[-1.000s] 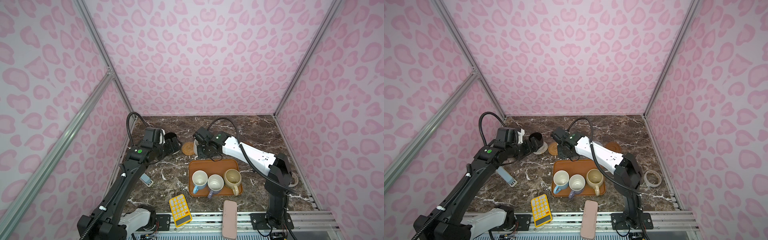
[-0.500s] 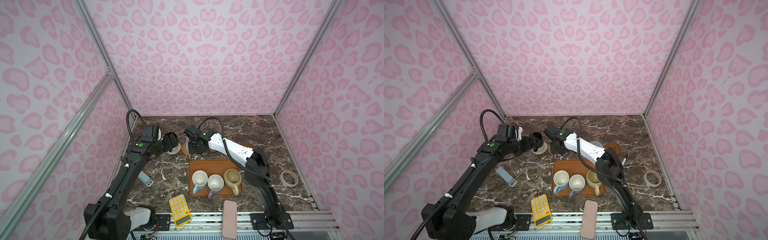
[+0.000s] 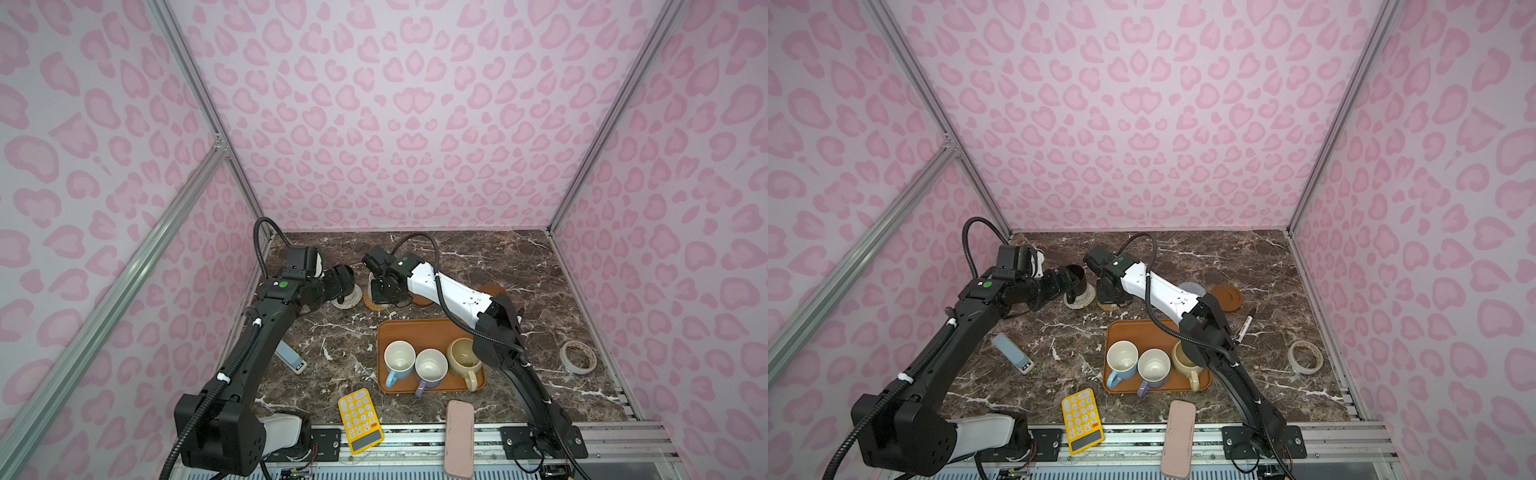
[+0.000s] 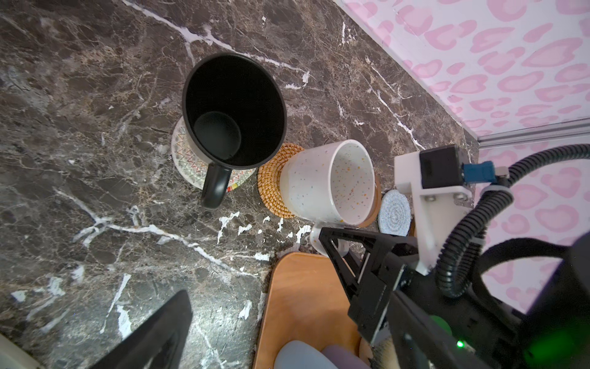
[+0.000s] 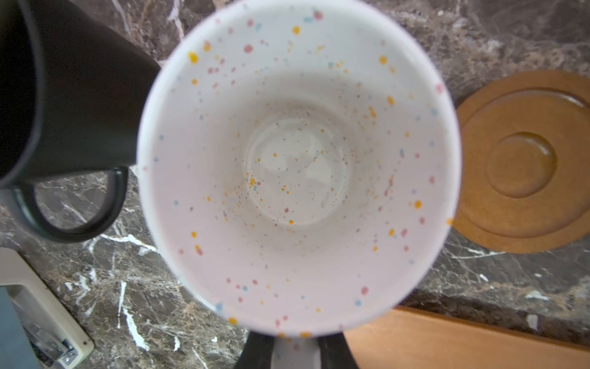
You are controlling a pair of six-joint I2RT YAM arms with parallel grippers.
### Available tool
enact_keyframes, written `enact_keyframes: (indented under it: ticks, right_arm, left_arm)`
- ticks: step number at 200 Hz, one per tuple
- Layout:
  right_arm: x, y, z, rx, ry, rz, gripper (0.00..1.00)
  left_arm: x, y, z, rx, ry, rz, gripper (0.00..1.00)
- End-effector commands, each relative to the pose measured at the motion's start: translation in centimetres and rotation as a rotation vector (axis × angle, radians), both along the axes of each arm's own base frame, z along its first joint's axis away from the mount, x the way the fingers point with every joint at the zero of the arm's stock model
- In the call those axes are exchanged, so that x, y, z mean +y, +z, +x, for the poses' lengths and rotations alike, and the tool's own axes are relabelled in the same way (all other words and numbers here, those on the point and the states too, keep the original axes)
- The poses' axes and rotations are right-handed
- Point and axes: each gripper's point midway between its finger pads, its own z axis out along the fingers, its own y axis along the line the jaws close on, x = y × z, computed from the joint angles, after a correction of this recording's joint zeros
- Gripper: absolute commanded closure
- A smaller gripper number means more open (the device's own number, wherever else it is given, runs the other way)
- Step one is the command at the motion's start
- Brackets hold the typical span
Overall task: Place cups on coasters
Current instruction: Place the cup on the coaster.
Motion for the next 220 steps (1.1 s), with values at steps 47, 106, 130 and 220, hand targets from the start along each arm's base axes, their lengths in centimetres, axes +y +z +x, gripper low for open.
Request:
enact_keyframes:
  ticks: [47,106,130,220]
  right_arm:
    - [0.2,-1.0,0.9,-0.02,-0.013,-0.043,1.0]
    - [-0.4,-2.2,0.4,-0.006,-0.018,-0.098,1.0]
    - [-0.6,-2.6,0.3,0.001,-0.013,-0.114,0.95]
    - [0.8,-3.1,0.2,0.04,0.002,-0.058,0.65]
  left_arm:
    - [0.2,-0.8,0.0,0.011,0.012,0.004,0.03]
    - [0.1,-1.2,-0.5,0.02,0.009,-0.001,0.03]
    - [0.2,-1.3,-0.5,0.022,0.012,-0.002,0.03]
    - [0.3,-1.7,-0.8,0.028,0.022,-0.005,0.03]
